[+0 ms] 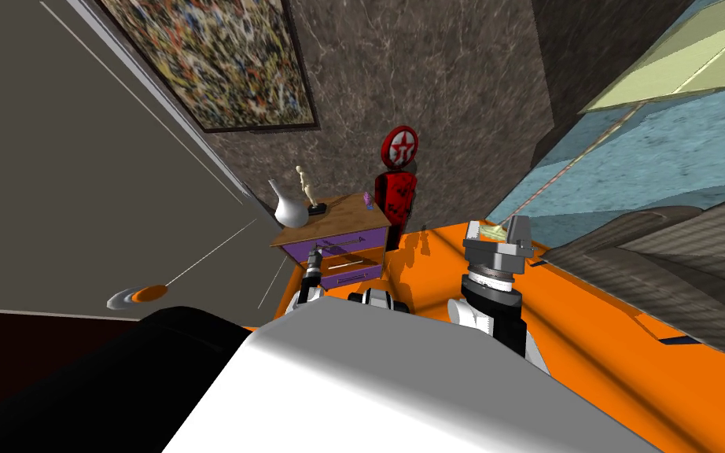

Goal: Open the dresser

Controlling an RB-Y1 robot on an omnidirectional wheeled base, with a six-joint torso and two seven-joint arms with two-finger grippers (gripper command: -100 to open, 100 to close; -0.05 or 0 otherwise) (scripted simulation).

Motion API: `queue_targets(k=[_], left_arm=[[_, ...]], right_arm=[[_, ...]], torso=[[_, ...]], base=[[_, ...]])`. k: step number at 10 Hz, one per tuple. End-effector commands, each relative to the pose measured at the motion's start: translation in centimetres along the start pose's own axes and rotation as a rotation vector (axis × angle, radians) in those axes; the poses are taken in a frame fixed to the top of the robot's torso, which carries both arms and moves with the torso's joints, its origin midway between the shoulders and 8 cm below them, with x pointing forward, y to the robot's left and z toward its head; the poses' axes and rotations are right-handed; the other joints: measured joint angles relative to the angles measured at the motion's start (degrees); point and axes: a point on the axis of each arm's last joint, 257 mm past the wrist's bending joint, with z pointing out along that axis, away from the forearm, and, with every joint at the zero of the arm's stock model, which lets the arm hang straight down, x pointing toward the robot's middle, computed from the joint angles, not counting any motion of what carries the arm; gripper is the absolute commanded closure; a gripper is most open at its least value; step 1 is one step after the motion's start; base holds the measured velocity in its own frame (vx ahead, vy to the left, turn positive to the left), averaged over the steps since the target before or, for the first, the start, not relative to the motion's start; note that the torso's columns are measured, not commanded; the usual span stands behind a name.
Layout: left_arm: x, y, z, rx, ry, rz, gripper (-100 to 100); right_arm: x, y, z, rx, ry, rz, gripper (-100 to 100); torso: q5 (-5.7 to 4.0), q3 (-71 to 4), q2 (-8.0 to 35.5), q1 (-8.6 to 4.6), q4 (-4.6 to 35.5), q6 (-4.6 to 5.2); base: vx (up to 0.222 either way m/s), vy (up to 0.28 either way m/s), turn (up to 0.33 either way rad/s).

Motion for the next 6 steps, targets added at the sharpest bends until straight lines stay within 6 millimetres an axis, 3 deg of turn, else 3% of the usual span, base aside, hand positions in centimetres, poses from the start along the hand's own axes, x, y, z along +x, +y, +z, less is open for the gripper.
queue_targets(k=[1,5,6], left_arm=[[0.2,0.4,-0.3,-0.002,0.001,0.0,100],[-0.1,-0.8,-0.8,0.007,0.006,-0.004,100],[-0.1,-0.1,-0.9,-0.009,0.006,-0.004,100]], right_arm=[[0.0,0.0,0.0,0.0,0.0,0.0,0],[0.0,0.0,0.0,0.0,0.0,0.0,0],[0.0,0.0,0.0,0.0,0.0,0.0,0]], torso=[[-0.02,0.15,0.24,-0.07,0.07,0.0],[-0.19,0.23,0.41,-0.29,0.22,0.01],[-0.27,0.2,0.41,-0.18,0.3,-0.06]], base=[[-0.028,-0.012,0.004],[-0.148,-0.067,0.009],[-0.091,-0.027,-0.011]])
